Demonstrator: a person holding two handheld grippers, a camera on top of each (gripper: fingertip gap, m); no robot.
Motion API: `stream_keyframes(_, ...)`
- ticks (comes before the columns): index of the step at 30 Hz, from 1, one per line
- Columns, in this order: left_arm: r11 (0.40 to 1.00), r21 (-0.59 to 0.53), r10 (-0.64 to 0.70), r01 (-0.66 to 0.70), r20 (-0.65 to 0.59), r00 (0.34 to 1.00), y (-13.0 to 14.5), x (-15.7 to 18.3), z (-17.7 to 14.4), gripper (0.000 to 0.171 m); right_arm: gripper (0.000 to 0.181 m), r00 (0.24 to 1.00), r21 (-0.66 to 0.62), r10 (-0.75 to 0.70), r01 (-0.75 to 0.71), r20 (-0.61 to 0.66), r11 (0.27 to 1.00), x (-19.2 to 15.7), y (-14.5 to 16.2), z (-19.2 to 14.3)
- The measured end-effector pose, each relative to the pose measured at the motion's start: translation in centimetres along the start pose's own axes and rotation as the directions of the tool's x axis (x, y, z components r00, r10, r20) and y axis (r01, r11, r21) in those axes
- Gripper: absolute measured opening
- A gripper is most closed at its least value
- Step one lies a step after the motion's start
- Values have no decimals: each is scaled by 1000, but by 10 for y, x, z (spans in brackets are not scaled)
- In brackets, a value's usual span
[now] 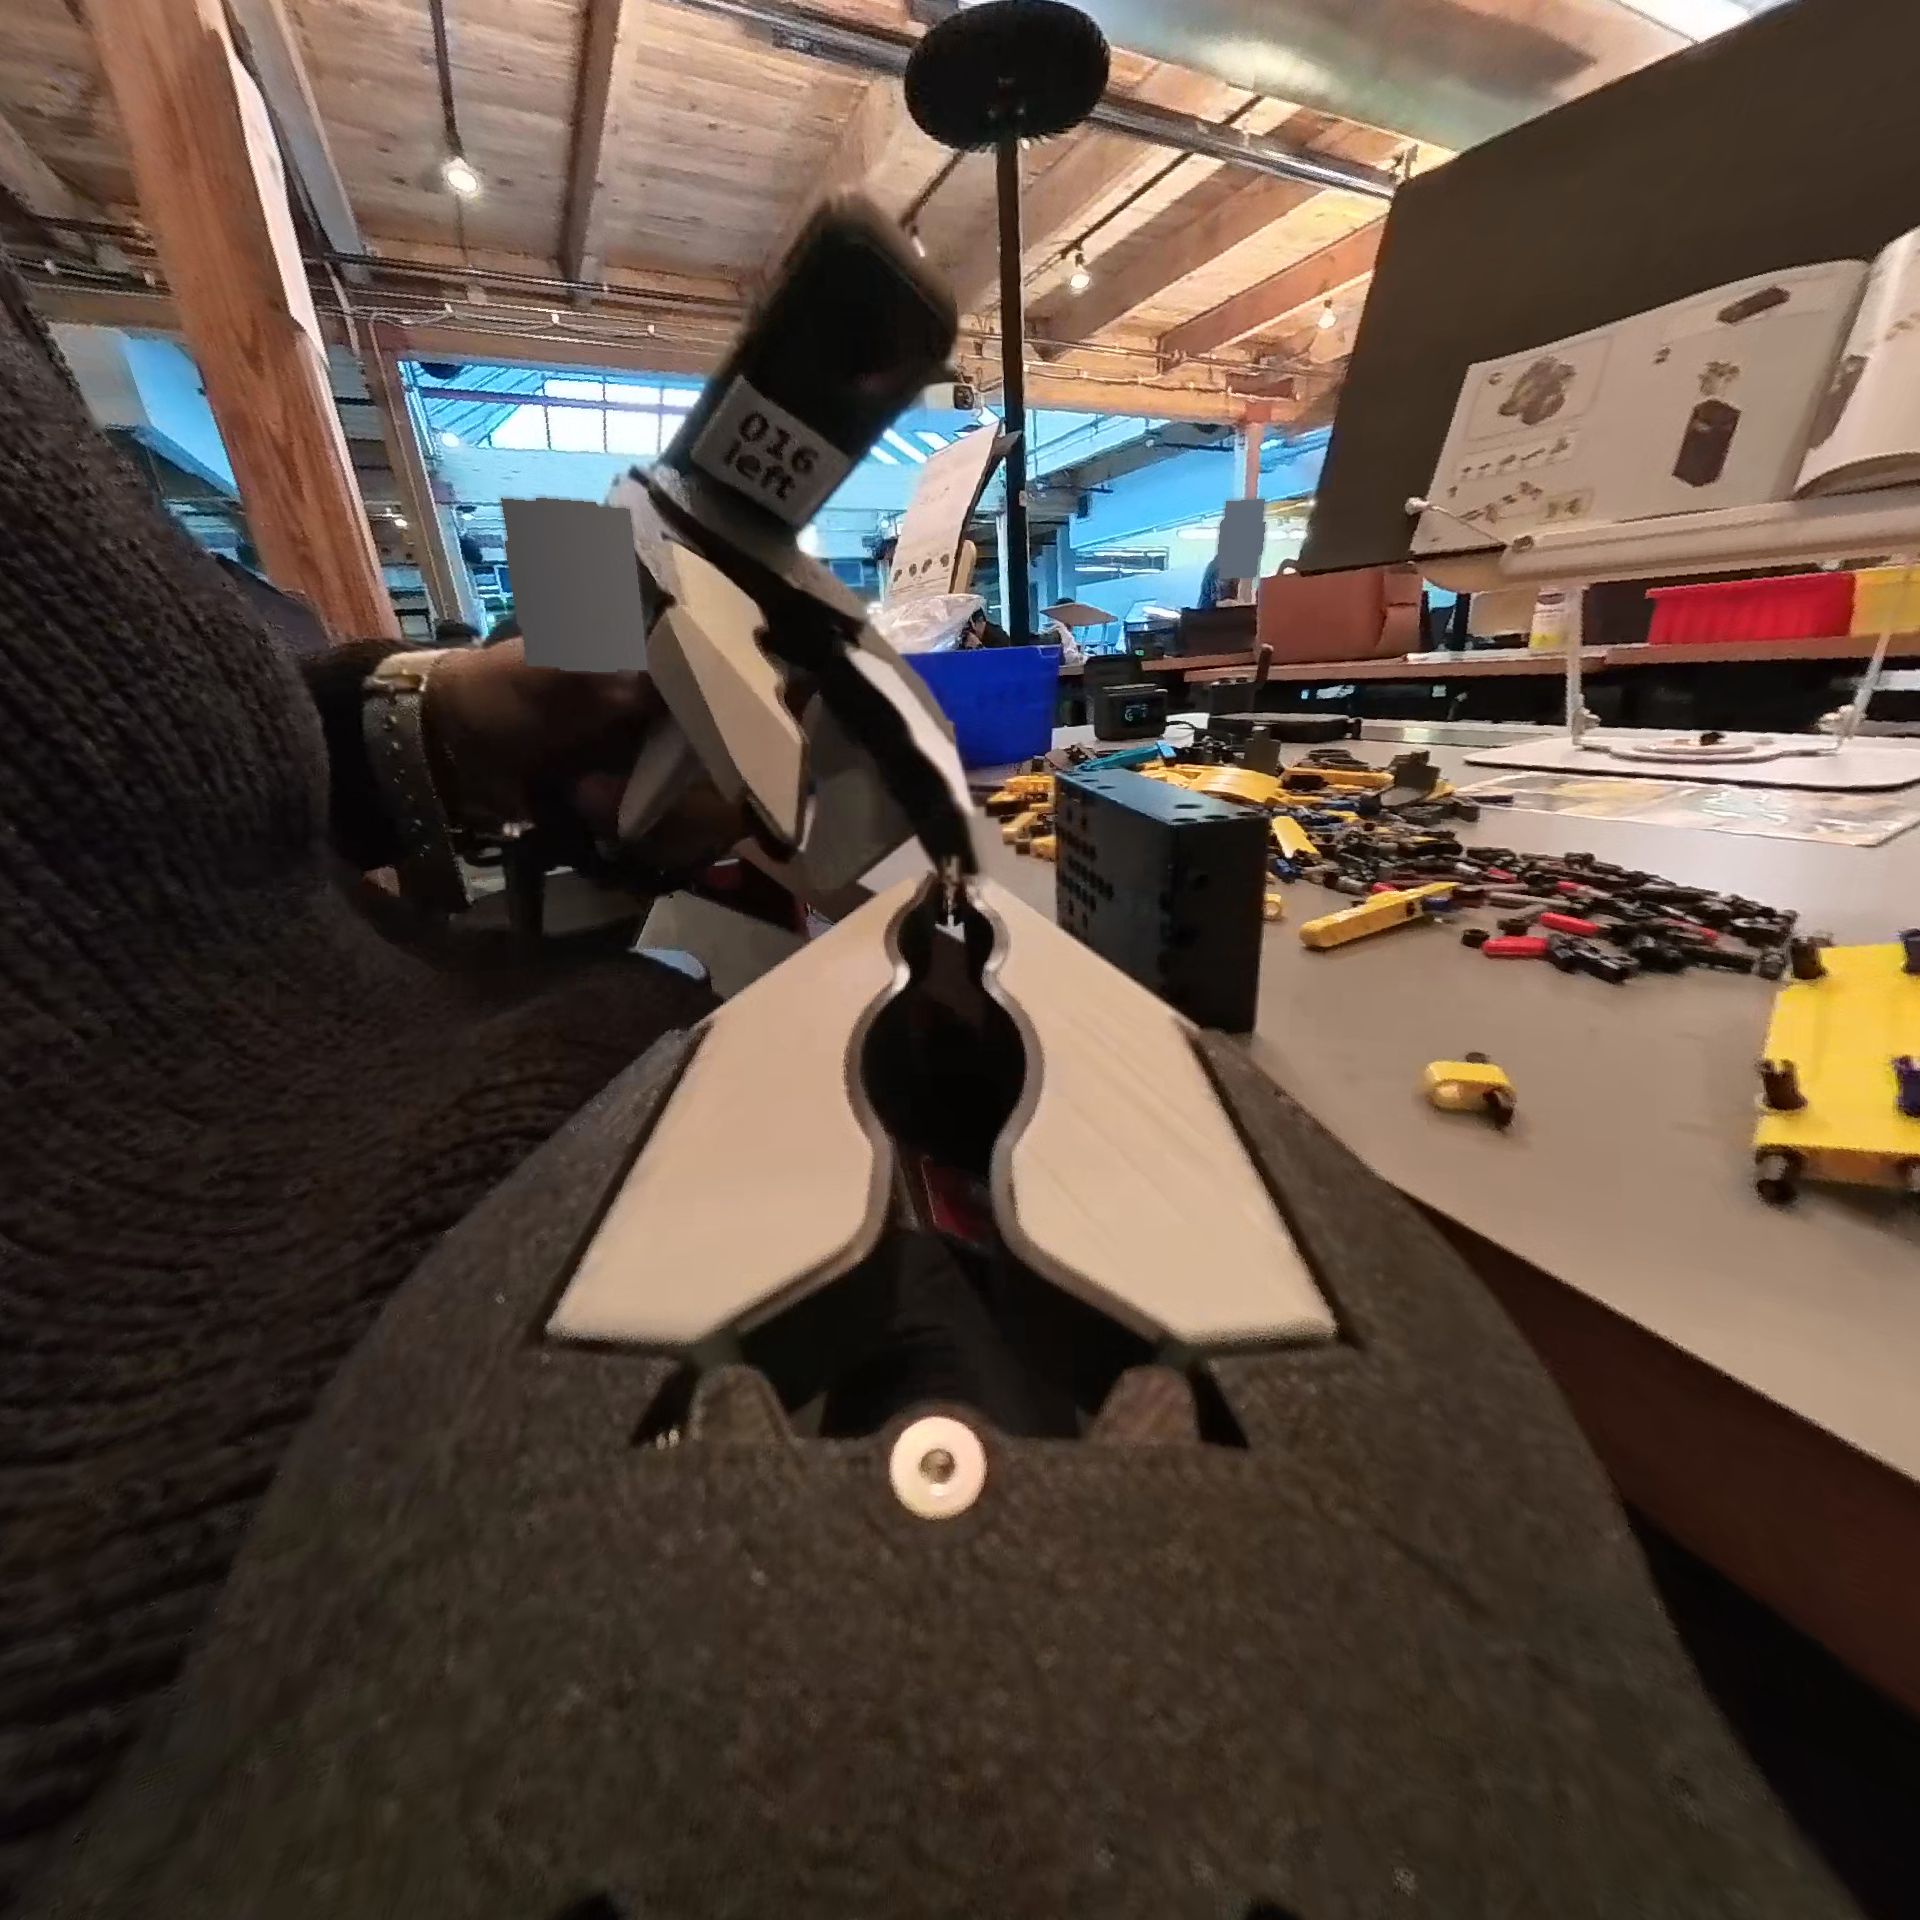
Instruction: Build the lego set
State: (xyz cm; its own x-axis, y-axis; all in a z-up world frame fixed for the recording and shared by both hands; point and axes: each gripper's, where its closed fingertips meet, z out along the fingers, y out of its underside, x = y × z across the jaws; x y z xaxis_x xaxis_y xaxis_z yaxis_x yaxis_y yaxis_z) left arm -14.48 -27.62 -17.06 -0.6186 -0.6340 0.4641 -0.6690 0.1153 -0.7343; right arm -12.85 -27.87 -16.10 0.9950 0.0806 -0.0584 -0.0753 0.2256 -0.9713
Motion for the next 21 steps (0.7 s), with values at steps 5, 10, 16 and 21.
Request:
stream_keyframes(5, 999, 29, -43, 43, 6, 999, 5, -4, 6, 44, 5, 1000, 4, -7, 7, 7, 1000, -1, 0, -2)
stream_keyframes(10, 996, 47, -79, 80, -8, 997, 3, -5, 10, 38, 5, 1000, 4, -7, 7, 10, 1000, -1, -1, -2)
stream_keyframes(16, 990, 71, -123, 125, -38, 992, -3, -8, 14, 38, 5, 1000, 14, -19, 19, -7, 1000, 2, -3, -5)
stream_keyframes(21, 982, 76, -163, 172, -113, 980, -4, -2, 18, 38, 5, 999, 36, -23, 24, -36, 999, 9, -7, -8)
